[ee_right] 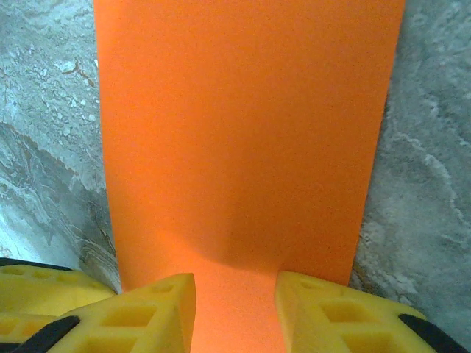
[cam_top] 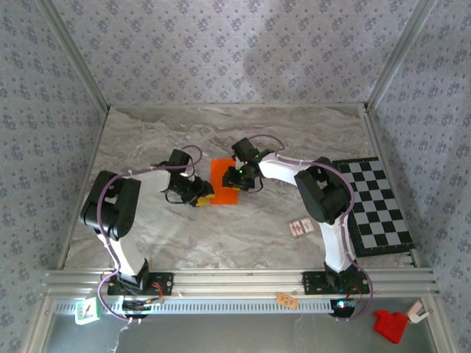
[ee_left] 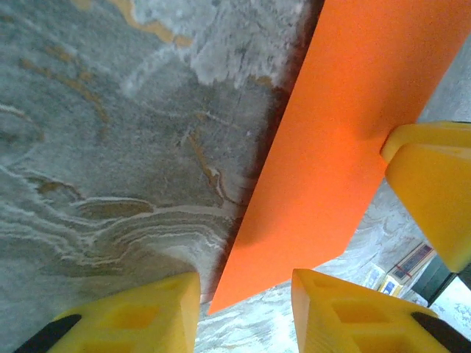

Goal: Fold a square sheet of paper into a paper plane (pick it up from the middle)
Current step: Third fold the triangle at the center of the table.

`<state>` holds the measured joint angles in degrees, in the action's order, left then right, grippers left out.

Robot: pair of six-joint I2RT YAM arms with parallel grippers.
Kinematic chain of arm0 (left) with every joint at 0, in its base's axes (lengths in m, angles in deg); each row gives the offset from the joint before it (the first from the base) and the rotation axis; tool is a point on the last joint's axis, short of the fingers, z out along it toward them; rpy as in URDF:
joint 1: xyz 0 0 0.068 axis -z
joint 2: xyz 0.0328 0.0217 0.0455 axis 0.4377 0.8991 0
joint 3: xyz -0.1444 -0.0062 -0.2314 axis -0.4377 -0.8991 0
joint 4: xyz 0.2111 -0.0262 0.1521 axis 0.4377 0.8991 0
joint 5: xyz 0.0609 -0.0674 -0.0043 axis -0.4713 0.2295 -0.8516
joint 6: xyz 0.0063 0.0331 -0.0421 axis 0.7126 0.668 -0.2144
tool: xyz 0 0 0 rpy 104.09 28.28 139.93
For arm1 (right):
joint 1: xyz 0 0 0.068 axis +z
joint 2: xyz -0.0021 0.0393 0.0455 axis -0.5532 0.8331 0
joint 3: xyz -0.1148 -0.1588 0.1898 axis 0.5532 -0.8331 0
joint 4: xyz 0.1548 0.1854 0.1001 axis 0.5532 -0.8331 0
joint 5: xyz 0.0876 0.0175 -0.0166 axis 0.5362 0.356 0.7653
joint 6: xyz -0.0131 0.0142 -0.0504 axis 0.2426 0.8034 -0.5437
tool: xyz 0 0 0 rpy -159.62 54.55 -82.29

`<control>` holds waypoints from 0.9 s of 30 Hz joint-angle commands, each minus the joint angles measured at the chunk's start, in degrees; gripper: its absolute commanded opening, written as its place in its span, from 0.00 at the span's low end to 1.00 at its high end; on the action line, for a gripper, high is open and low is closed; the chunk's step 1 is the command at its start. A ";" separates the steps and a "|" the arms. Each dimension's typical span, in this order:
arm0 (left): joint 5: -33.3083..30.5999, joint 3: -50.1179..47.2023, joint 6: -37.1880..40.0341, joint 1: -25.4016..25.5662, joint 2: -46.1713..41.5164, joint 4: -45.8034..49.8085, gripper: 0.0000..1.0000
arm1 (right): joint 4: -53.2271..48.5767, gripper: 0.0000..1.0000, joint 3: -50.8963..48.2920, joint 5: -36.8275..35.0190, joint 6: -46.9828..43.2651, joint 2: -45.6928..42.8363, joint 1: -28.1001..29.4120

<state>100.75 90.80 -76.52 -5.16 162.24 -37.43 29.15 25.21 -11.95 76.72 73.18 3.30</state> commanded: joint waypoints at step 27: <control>5.92 2.22 0.92 2.32 0.02 -6.45 0.54 | -1.76 0.35 -2.55 -0.64 -0.68 2.71 -0.68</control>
<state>103.98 92.31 -75.76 -2.58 162.72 -39.70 29.61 24.82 -11.12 76.72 73.22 2.97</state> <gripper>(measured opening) 0.530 0.349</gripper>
